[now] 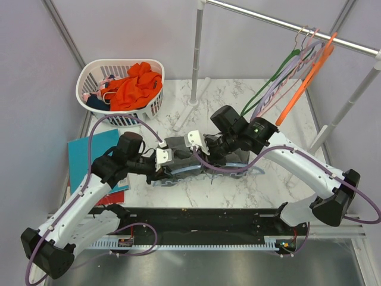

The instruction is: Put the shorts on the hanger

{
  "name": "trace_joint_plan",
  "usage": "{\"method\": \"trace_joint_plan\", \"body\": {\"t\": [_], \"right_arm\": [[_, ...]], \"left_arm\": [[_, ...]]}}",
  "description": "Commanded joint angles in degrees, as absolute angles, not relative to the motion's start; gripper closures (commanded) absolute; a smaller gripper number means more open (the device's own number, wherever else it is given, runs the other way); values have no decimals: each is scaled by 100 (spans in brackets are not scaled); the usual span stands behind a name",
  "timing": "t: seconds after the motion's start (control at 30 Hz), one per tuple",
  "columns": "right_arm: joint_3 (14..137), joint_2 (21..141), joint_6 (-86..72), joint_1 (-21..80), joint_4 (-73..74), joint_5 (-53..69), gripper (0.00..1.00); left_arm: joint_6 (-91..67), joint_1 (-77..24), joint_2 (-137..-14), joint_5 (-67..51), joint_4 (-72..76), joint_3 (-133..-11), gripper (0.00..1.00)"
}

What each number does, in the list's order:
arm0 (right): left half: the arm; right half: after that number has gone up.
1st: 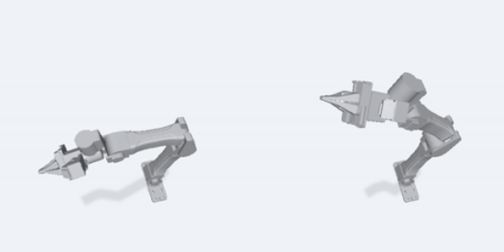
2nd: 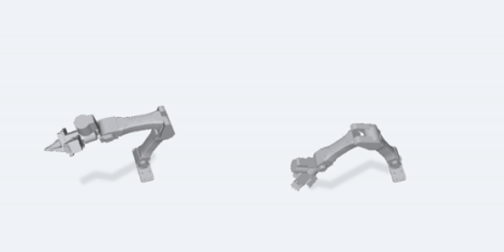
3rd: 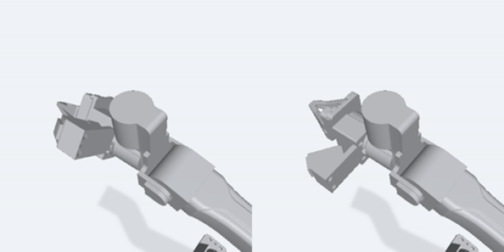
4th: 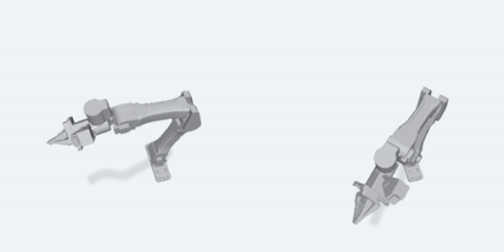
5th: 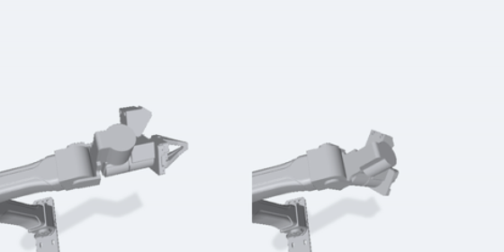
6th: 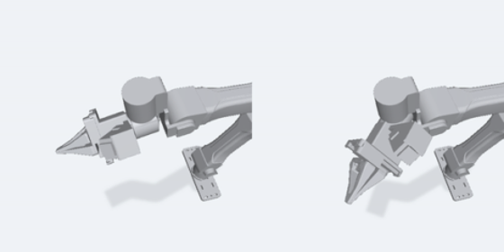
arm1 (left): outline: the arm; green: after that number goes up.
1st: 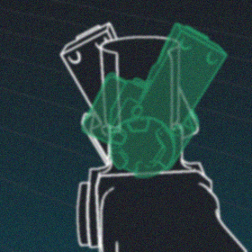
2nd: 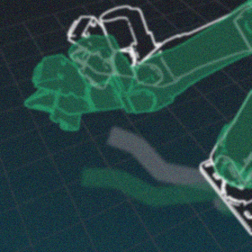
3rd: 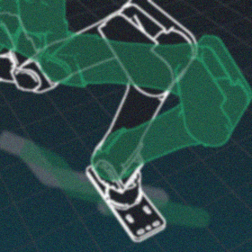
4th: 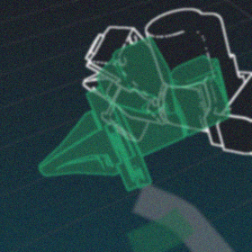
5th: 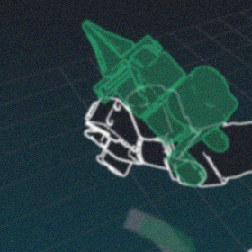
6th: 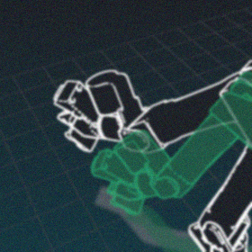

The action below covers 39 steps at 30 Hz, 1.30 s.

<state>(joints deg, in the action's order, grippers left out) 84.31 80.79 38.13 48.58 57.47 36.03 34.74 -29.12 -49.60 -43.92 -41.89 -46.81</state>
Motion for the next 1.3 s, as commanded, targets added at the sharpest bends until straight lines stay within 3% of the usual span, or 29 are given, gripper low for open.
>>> {"method": "trace_joint_plan", "body": {"t": [0.0, 0.07, 0.17, 0.27, 0.43, 0.73, 1.27], "right_arm": [[8753, 8235, 3790, 4869, 5696, 3184, 100], [8877, 8227, 3744, 4869, 5643, 2981, 100], [9079, 8121, 3735, 4834, 5599, 2453, 100], [9219, 7946, 3849, 4773, 5686, 2023, 100], [9316, 7674, 3973, 4746, 6081, 1556, 100], [9185, 7611, 4122, 4483, 6135, 1292, 100], [8719, 7981, 4377, 4219, 6231, 1924, 100]], "left_arm": [[3006, -2944, -4975, -4483, -3683, -5027, 98], [2640, -2918, -4983, -4099, -3447, -5010, 94], [2216, -2403, -4931, -3989, -2945, -4905, 63], [1961, -1569, -5079, -4174, -2551, -4895, 50], [1732, -765, -5843, -4193, -2531, -5247, 45], [1626, -957, -7477, -3578, -2918, -5739, 40], [1679, -1564, -8095, -2663, -3059, -5731, 40]]}}
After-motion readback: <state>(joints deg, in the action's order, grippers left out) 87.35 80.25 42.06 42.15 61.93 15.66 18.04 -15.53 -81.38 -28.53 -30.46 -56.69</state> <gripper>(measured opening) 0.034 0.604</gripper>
